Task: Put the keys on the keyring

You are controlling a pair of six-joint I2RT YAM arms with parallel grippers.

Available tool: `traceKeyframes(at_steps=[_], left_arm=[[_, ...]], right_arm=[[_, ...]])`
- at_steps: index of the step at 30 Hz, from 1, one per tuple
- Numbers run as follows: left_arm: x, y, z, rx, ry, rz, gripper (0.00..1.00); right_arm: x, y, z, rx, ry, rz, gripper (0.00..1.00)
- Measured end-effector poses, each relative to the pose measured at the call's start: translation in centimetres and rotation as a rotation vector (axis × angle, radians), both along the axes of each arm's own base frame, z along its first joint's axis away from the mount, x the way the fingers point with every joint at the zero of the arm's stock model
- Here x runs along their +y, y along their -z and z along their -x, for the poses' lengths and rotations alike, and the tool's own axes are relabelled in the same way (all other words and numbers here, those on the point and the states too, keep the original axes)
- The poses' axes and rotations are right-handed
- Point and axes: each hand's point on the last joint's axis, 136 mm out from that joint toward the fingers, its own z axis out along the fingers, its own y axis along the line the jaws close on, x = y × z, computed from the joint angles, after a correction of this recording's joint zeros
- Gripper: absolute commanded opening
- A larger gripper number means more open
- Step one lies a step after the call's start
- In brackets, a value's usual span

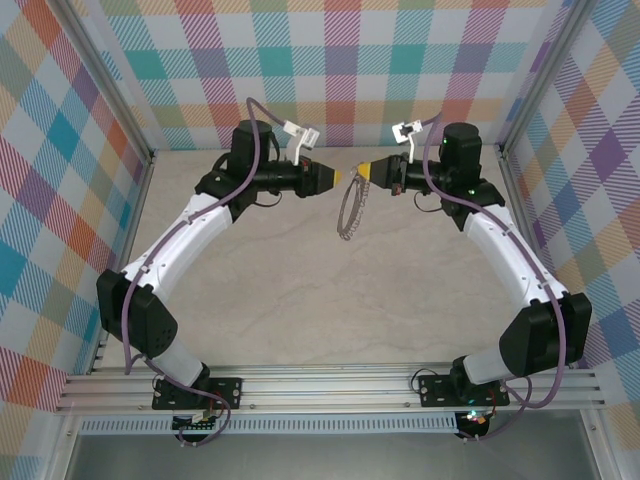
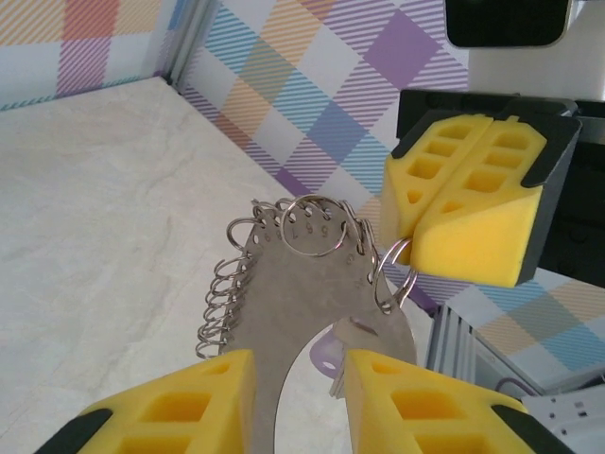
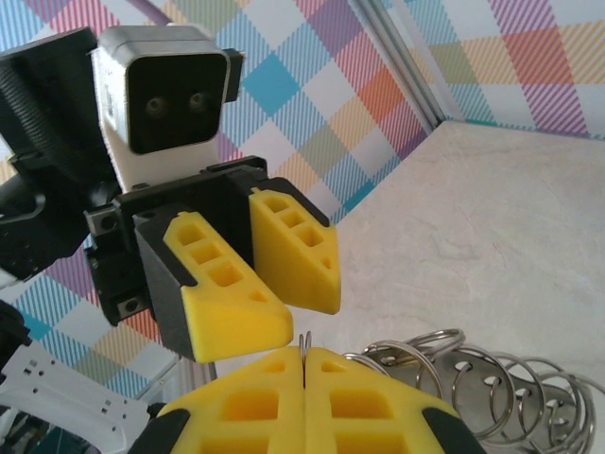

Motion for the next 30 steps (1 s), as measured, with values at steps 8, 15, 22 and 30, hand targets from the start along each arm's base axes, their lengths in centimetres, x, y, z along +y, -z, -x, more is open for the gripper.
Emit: traceKeyframes(at_steps=[8, 15, 22, 30], left_arm=[[0.5, -1.1, 0.8, -0.024, 0.087, 0.021, 0.33], [-0.6, -3.3, 1.1, -0.085, 0.206, 0.052, 0.34], [-1.3, -3.5, 1.5, -0.117, 0.312, 0.039, 0.34], [-1.7, -2.5, 1.8, -0.122, 0.399, 0.032, 0.34]], right_arm=[[0.0, 0.5, 0.8, -0.048, -0.041, 0.047, 0.00], [0.0, 0.7, 0.8, -0.089, -0.046, 0.063, 0.00], [-0.2, 1.3, 0.8, -0.122, -0.038, 0.080, 0.00], [-0.2, 1.1, 0.8, -0.169, -0.045, 0.089, 0.00]])
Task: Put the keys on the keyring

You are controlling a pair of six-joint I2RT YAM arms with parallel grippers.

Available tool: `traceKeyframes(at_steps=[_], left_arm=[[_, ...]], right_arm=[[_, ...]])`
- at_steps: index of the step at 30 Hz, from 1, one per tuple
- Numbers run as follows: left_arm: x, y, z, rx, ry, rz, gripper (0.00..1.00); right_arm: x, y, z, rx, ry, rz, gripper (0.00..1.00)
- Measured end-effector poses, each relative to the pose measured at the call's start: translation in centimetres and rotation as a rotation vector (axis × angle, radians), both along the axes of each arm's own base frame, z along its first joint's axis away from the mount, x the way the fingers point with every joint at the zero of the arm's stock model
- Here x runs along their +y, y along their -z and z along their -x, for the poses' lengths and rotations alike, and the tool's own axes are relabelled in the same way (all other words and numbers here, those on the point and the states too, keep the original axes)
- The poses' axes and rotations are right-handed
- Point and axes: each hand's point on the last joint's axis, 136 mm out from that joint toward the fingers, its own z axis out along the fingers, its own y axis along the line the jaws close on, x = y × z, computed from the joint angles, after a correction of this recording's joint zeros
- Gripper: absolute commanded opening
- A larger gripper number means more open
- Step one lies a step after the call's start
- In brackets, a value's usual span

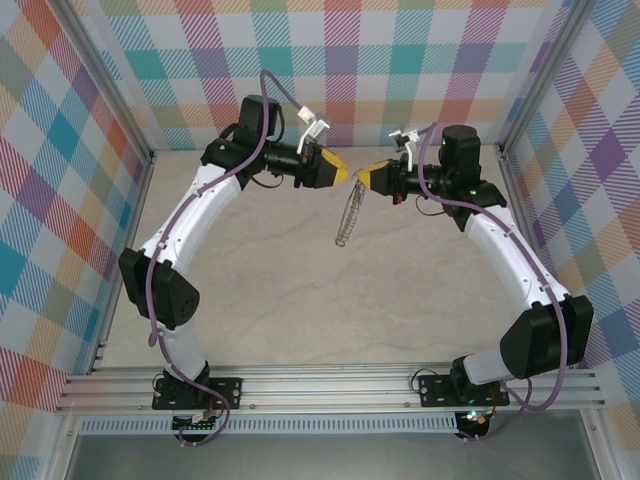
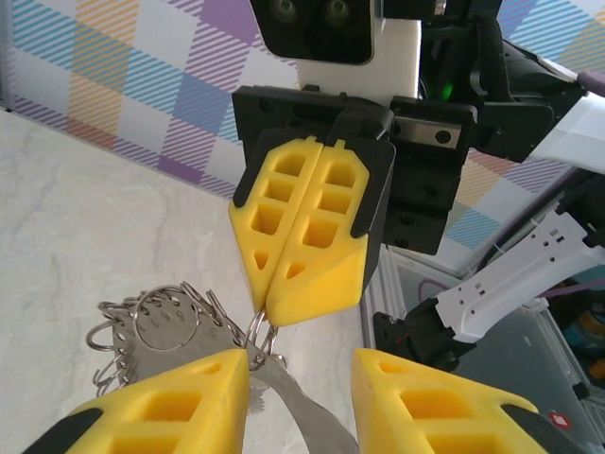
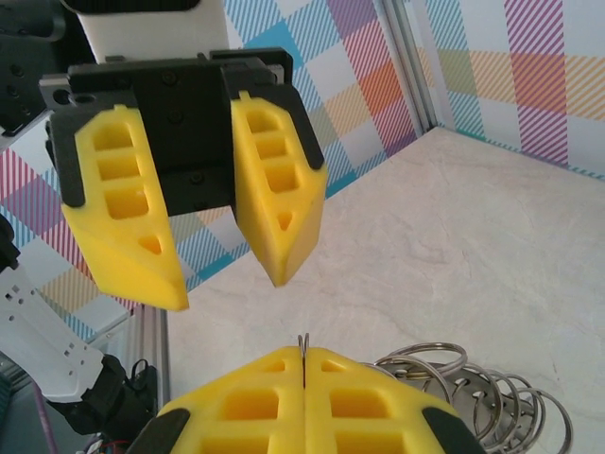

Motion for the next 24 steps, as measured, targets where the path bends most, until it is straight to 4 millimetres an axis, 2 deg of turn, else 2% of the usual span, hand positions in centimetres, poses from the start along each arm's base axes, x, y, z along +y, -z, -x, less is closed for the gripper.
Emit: traceKeyframes(at_steps=[8, 24], left_arm=[[-0.5, 0.1, -0.4, -0.010, 0.042, 0.014, 0.33], [-0.8, 0.3, -0.6, 0.009, 0.071, 0.027, 0.31]], right_arm=[[0.2, -1.2, 0.0, -0.040, -0.025, -0.007, 0.00], [0.6, -1.1, 0.2, -0.028, -0.066, -0.026, 0.00]])
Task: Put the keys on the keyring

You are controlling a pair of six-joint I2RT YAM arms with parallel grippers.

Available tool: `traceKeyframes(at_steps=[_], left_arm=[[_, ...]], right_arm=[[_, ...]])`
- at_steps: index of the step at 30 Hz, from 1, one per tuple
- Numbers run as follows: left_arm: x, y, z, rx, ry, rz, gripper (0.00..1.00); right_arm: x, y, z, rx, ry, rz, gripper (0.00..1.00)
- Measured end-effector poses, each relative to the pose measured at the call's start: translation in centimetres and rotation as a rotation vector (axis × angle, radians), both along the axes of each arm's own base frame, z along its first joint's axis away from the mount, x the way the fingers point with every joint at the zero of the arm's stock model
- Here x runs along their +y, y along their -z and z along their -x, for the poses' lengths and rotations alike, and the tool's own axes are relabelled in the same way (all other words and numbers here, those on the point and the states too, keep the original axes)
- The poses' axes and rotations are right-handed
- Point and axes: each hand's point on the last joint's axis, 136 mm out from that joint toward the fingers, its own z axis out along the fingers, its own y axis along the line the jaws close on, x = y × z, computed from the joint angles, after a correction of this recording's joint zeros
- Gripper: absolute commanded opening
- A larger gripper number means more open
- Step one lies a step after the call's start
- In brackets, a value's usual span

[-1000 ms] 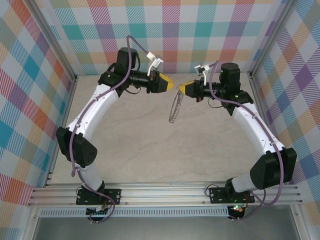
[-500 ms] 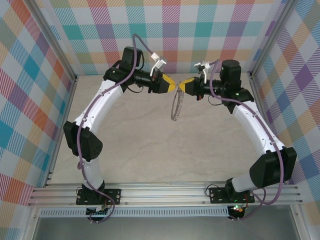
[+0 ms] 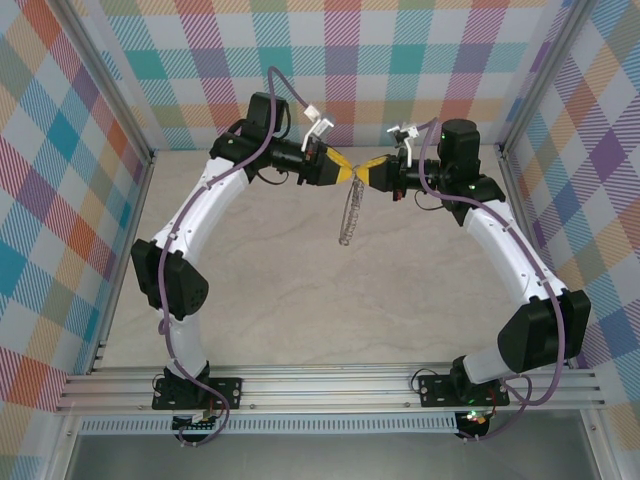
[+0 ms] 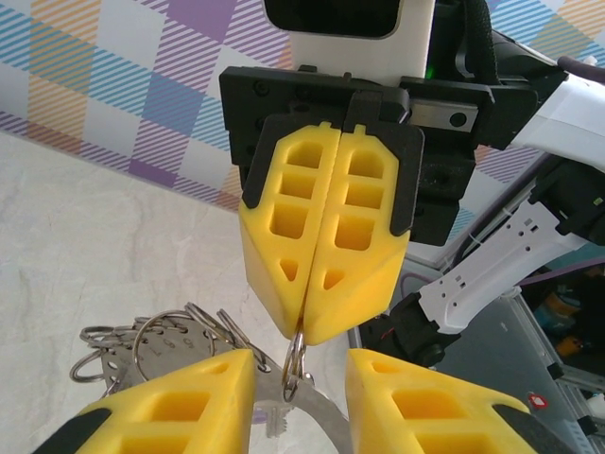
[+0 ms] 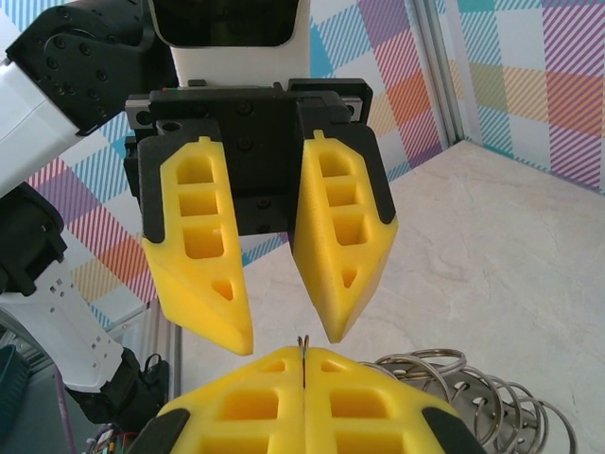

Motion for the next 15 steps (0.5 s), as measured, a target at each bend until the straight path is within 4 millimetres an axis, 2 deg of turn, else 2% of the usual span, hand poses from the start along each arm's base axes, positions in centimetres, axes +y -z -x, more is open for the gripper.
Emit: traceKeyframes(at_steps=[15], left_arm=[[-0.42, 0.03, -0.10, 0.016, 0.016, 0.009, 0.23]], right_arm=[[0.09, -0.55, 0.02, -0.013, -0.008, -0.016, 0.00]])
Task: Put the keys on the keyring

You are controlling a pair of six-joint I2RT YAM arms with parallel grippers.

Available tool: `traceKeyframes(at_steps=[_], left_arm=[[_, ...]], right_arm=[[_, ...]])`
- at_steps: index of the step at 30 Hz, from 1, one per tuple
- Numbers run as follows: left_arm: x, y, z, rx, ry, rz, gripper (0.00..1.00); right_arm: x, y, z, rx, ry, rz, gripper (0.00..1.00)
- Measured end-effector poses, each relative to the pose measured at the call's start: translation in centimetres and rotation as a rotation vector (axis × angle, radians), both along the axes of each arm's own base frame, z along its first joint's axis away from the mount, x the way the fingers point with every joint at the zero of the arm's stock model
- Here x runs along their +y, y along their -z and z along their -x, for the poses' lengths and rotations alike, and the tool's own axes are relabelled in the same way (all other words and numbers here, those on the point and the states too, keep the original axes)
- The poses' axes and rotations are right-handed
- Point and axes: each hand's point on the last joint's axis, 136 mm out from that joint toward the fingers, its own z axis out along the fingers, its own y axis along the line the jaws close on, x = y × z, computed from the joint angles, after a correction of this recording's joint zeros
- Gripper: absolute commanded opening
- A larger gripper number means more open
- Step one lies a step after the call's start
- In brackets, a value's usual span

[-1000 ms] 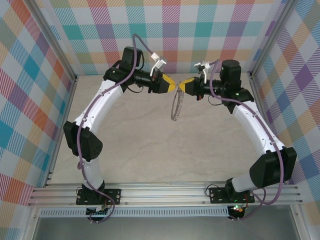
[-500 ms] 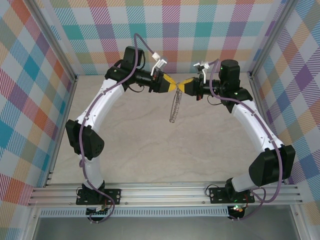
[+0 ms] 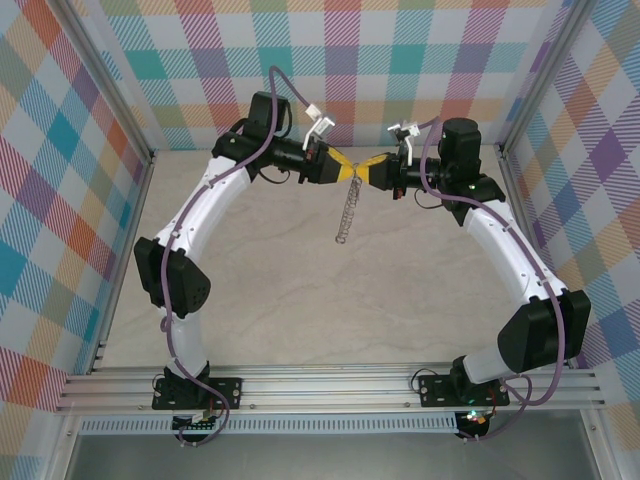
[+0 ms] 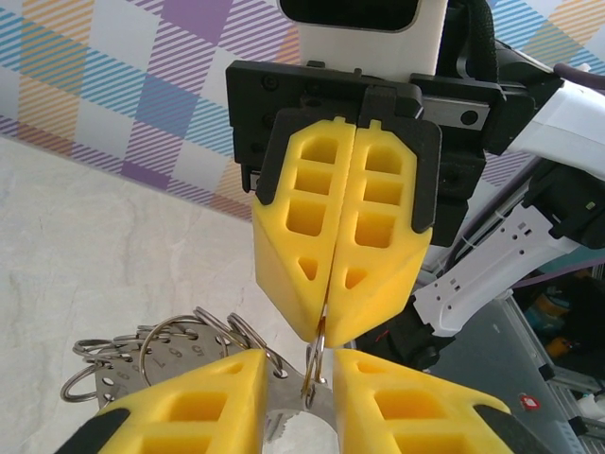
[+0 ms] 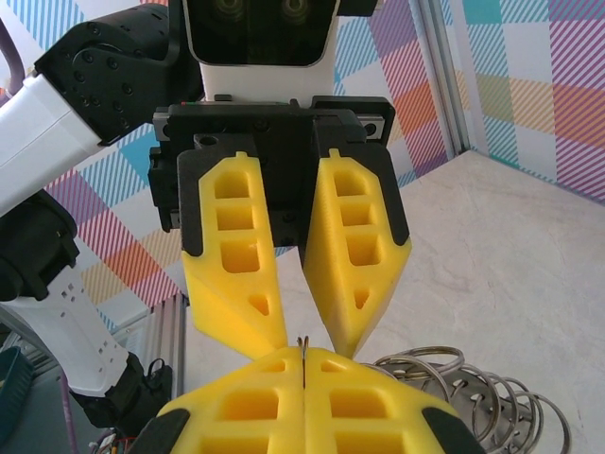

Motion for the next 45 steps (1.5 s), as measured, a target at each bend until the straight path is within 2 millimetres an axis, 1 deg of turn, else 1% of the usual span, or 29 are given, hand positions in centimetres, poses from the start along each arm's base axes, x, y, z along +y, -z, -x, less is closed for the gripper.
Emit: traceKeyframes(at_steps=[5, 11, 14, 19, 22, 23, 24, 30, 31, 32, 33, 36, 37, 39, 42, 43, 44, 45], left_arm=[[-0.3, 0.1, 0.1, 0.005, 0.010, 0.004, 0.16], [-0.6, -0.1, 0.0, -0.006, 0.014, 0.010, 0.16], [-0.7, -0.2, 0.1, -0.002, 0.015, 0.010, 0.12], [-0.8, -0.3, 0.2, 0.000, 0.015, 0.009, 0.12], [-0.9, -0.3, 0.3, -0.001, 0.016, 0.009, 0.06], [-0.9, -0.3, 0.2, -0.001, 0.016, 0.009, 0.01], [-0.8, -0.3, 0.2, -0.007, 0.016, 0.009, 0.00], [-0.9, -0.2, 0.3, -0.008, 0.016, 0.007, 0.00], [-0.9, -0.2, 0.3, -0.010, 0.016, 0.006, 0.00], [-1.0, -0.2, 0.3, -0.011, 0.015, 0.005, 0.00], [-1.0, -0.1, 0.2, -0.014, 0.011, 0.004, 0.00], [-1.4, 0.0, 0.4, -0.009, 0.013, -0.002, 0.00], [-1.6, 0.1, 0.5, -0.006, 0.014, -0.004, 0.00], [-2.2, 0.1, 0.5, -0.009, 0.012, -0.003, 0.00], [-2.8, 0.6, -0.2, -0.008, -0.009, 0.006, 0.00], [-2.9, 1.0, -0.5, -0.004, -0.018, 0.007, 0.00], [-3.2, 1.5, -0.9, 0.004, -0.033, 0.008, 0.00], [-3.3, 2.1, -1.4, 0.012, -0.053, 0.009, 0.00]], right_arm=[[0.0, 0.1, -0.1, 0.003, 0.000, 0.001, 0.00], [0.1, 0.5, -0.4, 0.010, 0.000, 0.003, 0.00], [0.1, 0.5, -0.4, 0.010, 0.001, 0.003, 0.00], [0.0, 0.5, -0.5, 0.010, 0.003, 0.003, 0.00], [-0.1, 0.5, -0.4, 0.011, 0.000, 0.001, 0.00], [-0.1, 0.4, -0.4, 0.011, 0.000, 0.001, 0.00], [-0.2, 0.5, -0.4, 0.012, 0.000, 0.001, 0.00], [-0.3, 0.4, -0.4, 0.015, -0.002, -0.002, 0.00], [-0.3, 0.4, -0.5, 0.018, 0.000, -0.003, 0.05], [-0.4, 0.4, -0.5, 0.026, 0.003, -0.005, 0.19], [-0.6, 0.4, -0.7, 0.038, 0.010, -0.007, 0.28], [-1.4, -0.5, -1.3, 0.034, 0.032, -0.035, 0.42], [-1.9, -0.8, -1.5, 0.033, 0.041, -0.048, 0.44], [-3.7, -0.9, -2.0, 0.033, 0.081, -0.076, 0.47], [-5.9, -0.2, -2.1, 0.070, 0.152, -0.097, 0.47], [-6.2, 0.0, -2.0, 0.074, 0.171, -0.101, 0.47], [-6.5, 0.4, -1.8, 0.081, 0.193, -0.107, 0.50], [-6.6, 0.9, -1.4, 0.093, 0.214, -0.111, 0.51]])
